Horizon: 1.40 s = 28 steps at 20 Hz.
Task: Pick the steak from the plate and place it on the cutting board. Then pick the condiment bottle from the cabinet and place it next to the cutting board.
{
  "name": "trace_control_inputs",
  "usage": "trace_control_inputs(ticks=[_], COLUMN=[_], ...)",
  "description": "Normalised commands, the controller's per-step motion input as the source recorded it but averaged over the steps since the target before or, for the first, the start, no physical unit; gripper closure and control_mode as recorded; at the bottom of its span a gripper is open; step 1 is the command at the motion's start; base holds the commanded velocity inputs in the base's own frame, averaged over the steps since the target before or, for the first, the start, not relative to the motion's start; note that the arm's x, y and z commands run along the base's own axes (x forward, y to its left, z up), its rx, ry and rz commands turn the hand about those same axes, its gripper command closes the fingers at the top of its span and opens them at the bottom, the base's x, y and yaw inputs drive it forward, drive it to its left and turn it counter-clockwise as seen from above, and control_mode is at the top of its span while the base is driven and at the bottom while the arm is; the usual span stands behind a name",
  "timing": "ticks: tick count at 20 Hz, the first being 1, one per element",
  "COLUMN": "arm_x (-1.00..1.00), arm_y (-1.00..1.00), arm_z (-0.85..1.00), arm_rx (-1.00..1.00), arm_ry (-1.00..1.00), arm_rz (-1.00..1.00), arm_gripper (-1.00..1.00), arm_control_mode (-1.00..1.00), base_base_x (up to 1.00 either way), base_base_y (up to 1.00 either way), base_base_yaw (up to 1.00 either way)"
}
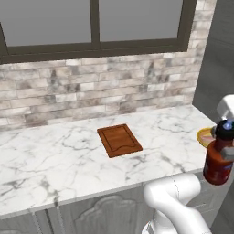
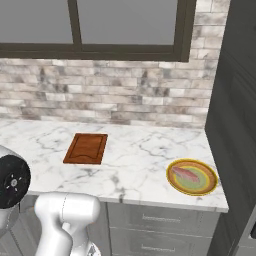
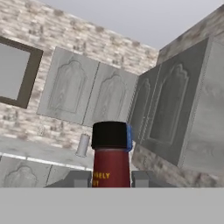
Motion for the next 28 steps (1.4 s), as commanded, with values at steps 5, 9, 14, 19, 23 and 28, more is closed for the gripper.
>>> trace_control_inputs(ticks=[5, 9, 14, 19, 23, 28], arm_x=[0.32, 0.43, 0.35, 0.18, 0.09, 0.01], arm_y=[0.10, 0.13, 0.18, 0.25, 0.29, 0.21], arm_z=[-0.10, -0.13, -0.24, -0.32, -0.34, -0.32], arm_rx=[0.00, 0.00, 0.02, 0.01, 0.02, 0.07], arm_ry=[0.00, 0.00, 0.00, -0.02, -0.03, -0.02], arm_rz=[-0.06, -0.04, 0.00, 0.00, 0.01, 0.01], arm_gripper=[1.00, 1.00, 1.00, 1.00, 1.00, 1.00], arm_control_mode=[-1.00, -1.00, -1.00, -1.00, -1.00, -1.00], base_base_x=[0.00, 0.00, 0.00, 0.00, 0.00, 0.00], base_base_y=[0.00, 0.00, 0.00, 0.00, 0.00, 0.00], base_base_yaw=[0.00, 0.00, 0.00, 0.00, 0.00, 0.00])
